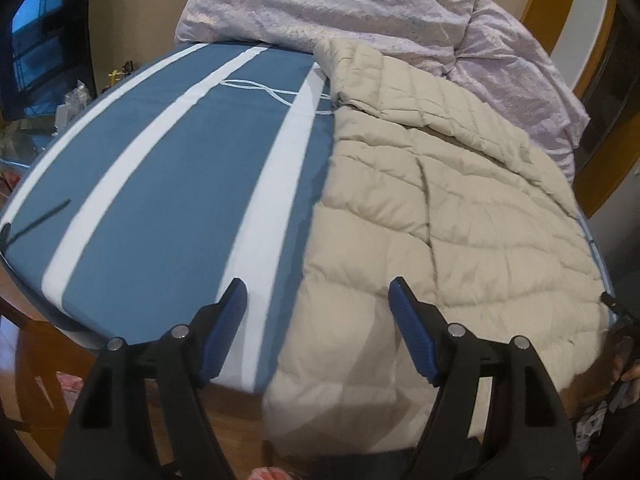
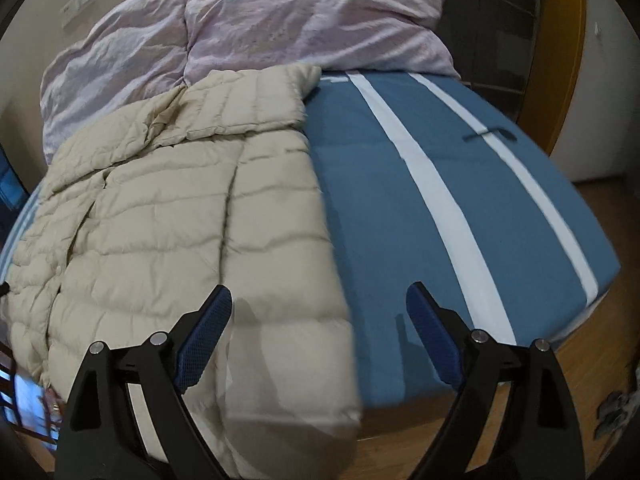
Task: Fold large clothes
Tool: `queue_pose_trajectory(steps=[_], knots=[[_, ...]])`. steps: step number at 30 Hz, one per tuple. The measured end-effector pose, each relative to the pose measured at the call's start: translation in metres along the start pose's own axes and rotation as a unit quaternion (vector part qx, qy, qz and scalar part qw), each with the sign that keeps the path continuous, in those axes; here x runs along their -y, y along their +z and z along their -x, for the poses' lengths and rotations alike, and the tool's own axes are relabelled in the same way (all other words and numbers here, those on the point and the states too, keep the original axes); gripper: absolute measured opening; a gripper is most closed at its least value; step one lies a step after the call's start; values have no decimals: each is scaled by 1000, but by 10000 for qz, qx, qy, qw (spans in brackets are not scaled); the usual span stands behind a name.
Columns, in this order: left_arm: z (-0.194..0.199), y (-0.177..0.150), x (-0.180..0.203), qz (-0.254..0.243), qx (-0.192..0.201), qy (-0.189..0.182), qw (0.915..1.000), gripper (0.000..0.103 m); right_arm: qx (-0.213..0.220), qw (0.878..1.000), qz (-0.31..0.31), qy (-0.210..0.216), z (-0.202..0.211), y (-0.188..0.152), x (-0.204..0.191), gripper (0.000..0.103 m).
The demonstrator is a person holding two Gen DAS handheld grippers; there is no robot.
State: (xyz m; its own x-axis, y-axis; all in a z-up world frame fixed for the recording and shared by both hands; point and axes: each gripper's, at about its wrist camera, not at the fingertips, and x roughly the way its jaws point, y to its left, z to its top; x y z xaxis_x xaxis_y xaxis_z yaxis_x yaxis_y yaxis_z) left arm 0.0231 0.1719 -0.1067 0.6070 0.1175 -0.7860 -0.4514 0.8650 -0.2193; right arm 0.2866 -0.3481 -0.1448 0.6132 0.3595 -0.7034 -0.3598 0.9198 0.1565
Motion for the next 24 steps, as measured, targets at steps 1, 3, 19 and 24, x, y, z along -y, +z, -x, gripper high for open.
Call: queue_pose_trajectory(steps=[1,3,19,24], knots=[[2,-2,0,20,3,-105,9999,73,-7,9999,-50,107,1,-2,3,91],[5,-6,1,42,-5,-265,9996,73,-20,9993,-130,335,1,-8,8,90],[20,-30,5,11,94,-597,9982,55,291,9882,-223,1488,11,-37,12,53],[18,-33,18,-327,185,-393,9985,63,577,9884,-27,1405,13,-44,7,53]])
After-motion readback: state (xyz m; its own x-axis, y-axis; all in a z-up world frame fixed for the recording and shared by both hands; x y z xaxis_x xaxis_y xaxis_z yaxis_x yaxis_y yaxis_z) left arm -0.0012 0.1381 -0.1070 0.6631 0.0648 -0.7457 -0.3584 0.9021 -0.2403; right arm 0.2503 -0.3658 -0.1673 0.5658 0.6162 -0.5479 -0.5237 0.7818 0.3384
